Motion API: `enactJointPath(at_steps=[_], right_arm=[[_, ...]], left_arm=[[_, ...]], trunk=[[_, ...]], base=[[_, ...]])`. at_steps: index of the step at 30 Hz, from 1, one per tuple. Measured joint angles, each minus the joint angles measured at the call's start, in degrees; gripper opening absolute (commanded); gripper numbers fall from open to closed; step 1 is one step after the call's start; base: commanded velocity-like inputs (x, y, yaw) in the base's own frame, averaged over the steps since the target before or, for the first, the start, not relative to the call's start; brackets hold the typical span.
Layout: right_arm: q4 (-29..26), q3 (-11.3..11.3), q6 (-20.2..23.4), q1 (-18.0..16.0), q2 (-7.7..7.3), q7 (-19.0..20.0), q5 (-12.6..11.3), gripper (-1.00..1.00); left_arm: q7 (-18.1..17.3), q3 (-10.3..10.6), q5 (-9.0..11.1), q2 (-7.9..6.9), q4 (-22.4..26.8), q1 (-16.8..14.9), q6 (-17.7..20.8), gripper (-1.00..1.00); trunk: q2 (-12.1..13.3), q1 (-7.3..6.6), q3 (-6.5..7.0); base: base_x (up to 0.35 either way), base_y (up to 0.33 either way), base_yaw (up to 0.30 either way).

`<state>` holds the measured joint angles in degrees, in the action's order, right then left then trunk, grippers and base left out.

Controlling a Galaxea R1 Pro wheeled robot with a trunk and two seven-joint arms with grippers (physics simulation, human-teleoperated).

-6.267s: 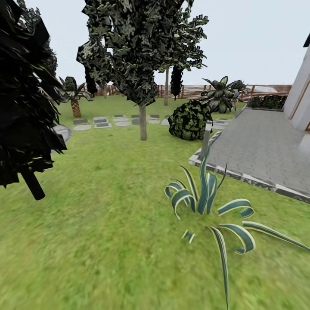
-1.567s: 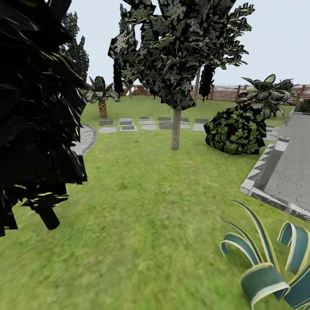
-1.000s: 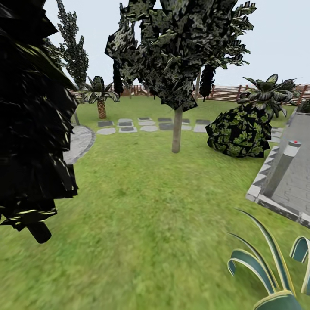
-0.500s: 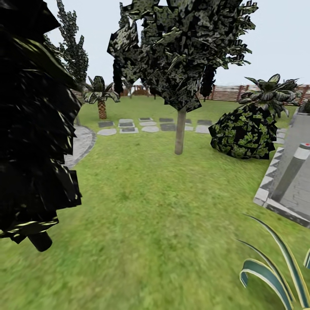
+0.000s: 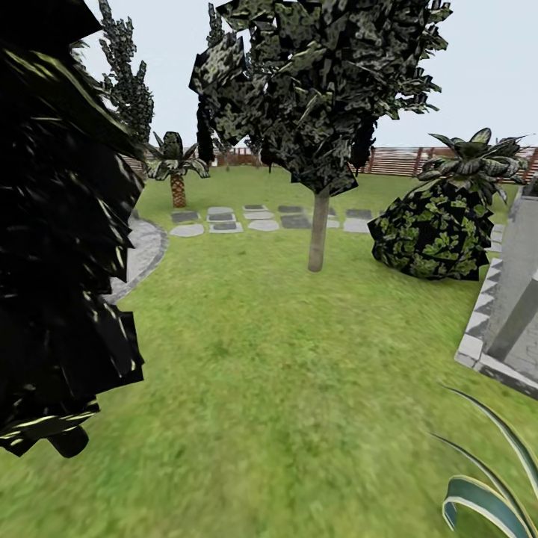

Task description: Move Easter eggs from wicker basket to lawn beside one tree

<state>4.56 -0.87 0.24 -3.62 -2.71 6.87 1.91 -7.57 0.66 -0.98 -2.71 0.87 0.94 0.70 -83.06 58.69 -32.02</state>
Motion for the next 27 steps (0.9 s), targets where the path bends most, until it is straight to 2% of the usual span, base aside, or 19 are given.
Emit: enactJointPath(at_steps=[6,14,27], right_arm=[[0.0,0.0,0.0,0.0,-0.01,0.1,0.0,1.0],[0.0,0.0,0.0,0.0,0.0,0.1,-0.4,1.0],[0.0,0.0,0.0,0.0,-0.02,0.0,-0.4,1.0]], left_arm=[[0.0,0.0,0.0,0.0,0.0,0.0,-0.1,1.0],[0.0,0.0,0.0,0.0,0.0,0.0,-0.1,1.0],[0.0,0.0,0.0,0.0,0.0,0.0,-0.1,1.0]], trunk=[[0.0,0.0,0.0],[0.0,0.0,0.0],[0.0,0.0,0.0]], base=[[0.34,0.0,-0.028],[0.34,0.0,-0.231],[0.34,0.0,-0.015]])
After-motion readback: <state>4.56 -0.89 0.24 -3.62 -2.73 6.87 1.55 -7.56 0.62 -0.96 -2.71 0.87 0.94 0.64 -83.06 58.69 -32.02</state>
